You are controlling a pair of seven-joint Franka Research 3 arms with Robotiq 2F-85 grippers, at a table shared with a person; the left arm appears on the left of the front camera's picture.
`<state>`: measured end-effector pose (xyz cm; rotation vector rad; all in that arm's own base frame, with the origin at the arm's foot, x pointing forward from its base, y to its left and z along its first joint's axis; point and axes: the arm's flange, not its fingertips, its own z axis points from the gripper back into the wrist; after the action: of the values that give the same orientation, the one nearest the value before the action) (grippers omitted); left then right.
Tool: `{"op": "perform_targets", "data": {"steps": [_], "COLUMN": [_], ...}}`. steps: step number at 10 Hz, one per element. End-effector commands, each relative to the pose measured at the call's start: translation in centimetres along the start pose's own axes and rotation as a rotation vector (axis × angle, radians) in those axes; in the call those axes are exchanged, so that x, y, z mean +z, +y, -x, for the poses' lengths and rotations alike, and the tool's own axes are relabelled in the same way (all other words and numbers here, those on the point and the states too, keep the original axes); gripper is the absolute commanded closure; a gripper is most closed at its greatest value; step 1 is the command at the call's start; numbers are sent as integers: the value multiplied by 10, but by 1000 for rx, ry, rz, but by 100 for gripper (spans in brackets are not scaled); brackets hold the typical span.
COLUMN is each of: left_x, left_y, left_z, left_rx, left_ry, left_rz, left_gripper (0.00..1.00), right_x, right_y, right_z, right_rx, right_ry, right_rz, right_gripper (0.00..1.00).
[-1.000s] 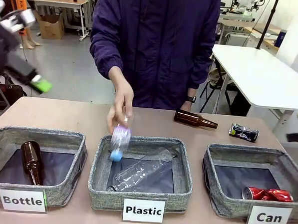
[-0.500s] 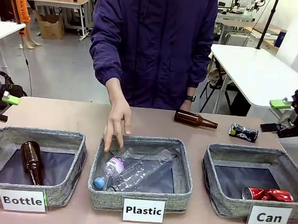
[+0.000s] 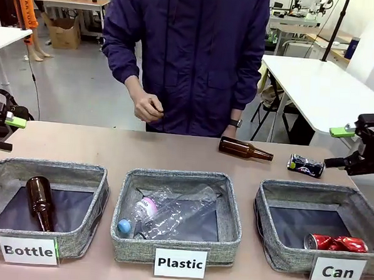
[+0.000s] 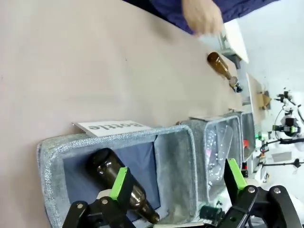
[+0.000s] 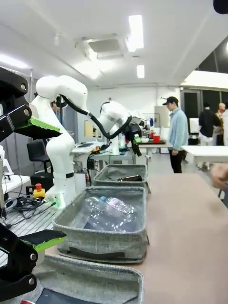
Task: Sort the can waste into the basket.
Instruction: Pick up the can waste from the table and place it in the right Fabric basket.
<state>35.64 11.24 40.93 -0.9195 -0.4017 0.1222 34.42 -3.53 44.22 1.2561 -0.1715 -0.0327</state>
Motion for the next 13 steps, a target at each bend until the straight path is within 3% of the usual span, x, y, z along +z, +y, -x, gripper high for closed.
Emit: {"op": "perform_targets", "data": {"steps": [1,9,10,11,12,13], "left_x": [5,5,5,5,5,5], "left_y": [1,1,1,1,1,1], "left_z": [1,1,1,1,1,1], "left_rx": [-9,-9,-9,-9,-9,-9], "left_ry": [17,17,17,17,17,17], "left_rz": [-5,-5,-5,-5,-5,-5], "left_gripper": [0,0,0,0,0,0], "right_x": [1,-1,-5,-10,-16,-21], "right_y": [3,3,7,9,14,16], "right_z": [3,2,-7,-28,-56,-80], "right_rx": [32,11,53,33,78,111], "right_ry": [14,12,152,167,263,286], "right_rz": [-23,-12,-11,59,146,284], "right_gripper": [0,0,0,0,0,0]}}
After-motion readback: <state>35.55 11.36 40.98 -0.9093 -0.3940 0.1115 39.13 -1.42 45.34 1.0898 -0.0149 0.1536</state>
